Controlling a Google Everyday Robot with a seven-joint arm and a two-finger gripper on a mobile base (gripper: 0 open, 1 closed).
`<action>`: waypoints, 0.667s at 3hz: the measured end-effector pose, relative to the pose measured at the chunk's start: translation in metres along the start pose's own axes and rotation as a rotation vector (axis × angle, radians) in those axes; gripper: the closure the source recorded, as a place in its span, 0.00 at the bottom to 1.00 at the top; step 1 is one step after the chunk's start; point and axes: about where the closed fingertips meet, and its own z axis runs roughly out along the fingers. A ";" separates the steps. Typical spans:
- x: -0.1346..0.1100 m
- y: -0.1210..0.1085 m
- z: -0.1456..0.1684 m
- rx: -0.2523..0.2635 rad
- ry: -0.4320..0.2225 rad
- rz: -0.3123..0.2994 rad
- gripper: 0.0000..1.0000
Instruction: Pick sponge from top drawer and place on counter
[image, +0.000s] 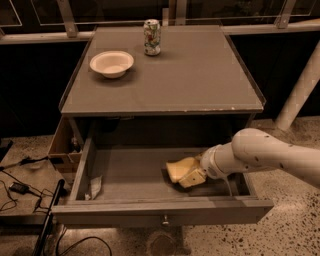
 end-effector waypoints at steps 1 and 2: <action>0.000 0.000 0.000 0.000 0.000 0.000 1.00; -0.007 0.003 -0.010 -0.038 -0.031 -0.028 1.00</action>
Offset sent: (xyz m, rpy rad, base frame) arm -0.0092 0.0027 0.0456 0.1164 -0.0290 0.1546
